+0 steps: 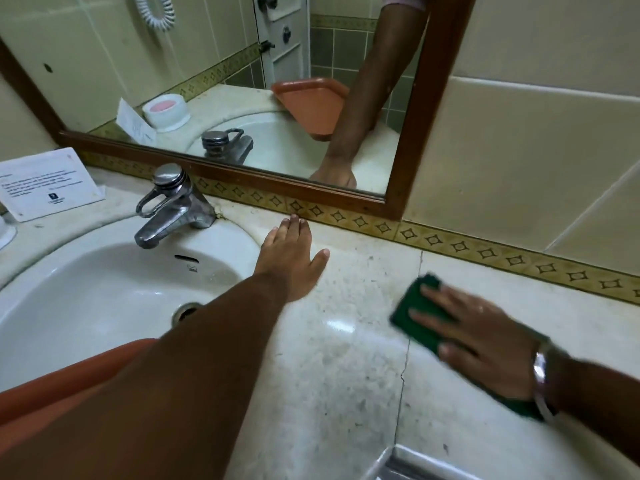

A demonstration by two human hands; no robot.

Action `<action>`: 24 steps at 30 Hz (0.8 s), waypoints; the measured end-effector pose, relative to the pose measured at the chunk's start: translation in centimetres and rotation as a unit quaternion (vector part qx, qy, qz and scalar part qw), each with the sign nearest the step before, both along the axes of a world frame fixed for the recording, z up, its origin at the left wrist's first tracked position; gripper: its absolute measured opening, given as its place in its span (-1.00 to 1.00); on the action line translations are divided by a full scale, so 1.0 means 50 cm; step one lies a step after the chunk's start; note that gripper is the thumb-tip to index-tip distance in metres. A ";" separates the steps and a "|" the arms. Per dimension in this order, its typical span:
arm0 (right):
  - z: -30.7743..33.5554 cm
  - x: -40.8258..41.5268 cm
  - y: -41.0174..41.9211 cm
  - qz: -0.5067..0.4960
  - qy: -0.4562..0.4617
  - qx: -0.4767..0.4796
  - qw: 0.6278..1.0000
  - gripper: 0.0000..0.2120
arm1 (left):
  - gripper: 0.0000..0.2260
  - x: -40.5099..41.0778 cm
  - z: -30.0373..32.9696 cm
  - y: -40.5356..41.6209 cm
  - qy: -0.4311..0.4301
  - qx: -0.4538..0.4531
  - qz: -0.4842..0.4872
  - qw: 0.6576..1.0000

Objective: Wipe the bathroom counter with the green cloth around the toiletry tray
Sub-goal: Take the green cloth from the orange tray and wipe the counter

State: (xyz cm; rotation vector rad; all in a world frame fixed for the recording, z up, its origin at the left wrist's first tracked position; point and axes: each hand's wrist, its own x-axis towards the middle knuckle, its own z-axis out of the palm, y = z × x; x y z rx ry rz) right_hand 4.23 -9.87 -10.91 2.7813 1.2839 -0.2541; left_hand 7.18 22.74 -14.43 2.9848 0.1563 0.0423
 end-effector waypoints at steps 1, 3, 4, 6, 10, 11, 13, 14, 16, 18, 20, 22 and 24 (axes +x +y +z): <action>0.003 0.038 0.019 -0.034 0.003 -0.001 0.999 -0.49 | -0.32 0.001 -0.001 0.001 -0.003 0.001 0.001 1.000; -0.008 0.092 0.084 -0.058 -0.029 -0.004 0.998 -0.49 | -0.32 0.006 0.000 0.002 -0.007 0.007 0.004 1.000; -0.013 0.100 0.127 -0.062 -0.040 -0.001 0.997 -0.49 | -0.32 0.007 0.000 0.005 -0.007 0.011 0.004 1.000; -0.022 0.073 0.186 -0.051 -0.051 -0.002 0.997 -0.48 | -0.33 0.004 -0.003 0.001 -0.003 0.017 -0.002 1.000; -0.031 -0.093 0.140 0.052 -0.013 0.035 0.998 -0.45 | -0.35 0.001 0.016 -0.009 0.068 0.062 0.015 0.996; -0.030 -0.134 0.096 0.058 0.004 0.040 0.998 -0.46 | -0.35 -0.006 0.025 -0.016 0.095 0.086 0.037 0.991; -0.021 -0.194 -0.027 0.014 0.012 0.041 0.999 -0.47 | -0.33 -0.036 0.041 -0.057 0.106 0.114 0.058 0.986; -0.017 -0.213 -0.091 -0.027 0.014 0.035 0.999 -0.47 | -0.32 -0.057 0.044 -0.091 0.084 0.115 0.043 0.989; -0.007 -0.252 -0.219 -0.132 0.016 0.024 0.991 -0.49 | -0.29 -0.102 0.047 -0.201 0.026 0.076 -0.039 0.996; -0.006 -0.286 -0.318 -0.240 0.019 0.026 0.970 -0.50 | -0.29 -0.131 0.047 -0.322 0.007 0.000 -0.133 0.991; -0.011 -0.320 -0.396 -0.338 0.015 0.022 0.941 -0.51 | -0.29 -0.137 0.047 -0.421 0.012 -0.028 -0.203 0.979; -0.016 -0.347 -0.445 -0.405 0.008 0.015 0.914 -0.50 | -0.30 -0.130 0.036 -0.463 0.015 -0.009 -0.211 0.977; -0.021 -0.346 -0.455 -0.451 0.000 0.013 0.892 -0.46 | -0.31 -0.118 0.017 -0.465 0.022 0.027 -0.188 0.982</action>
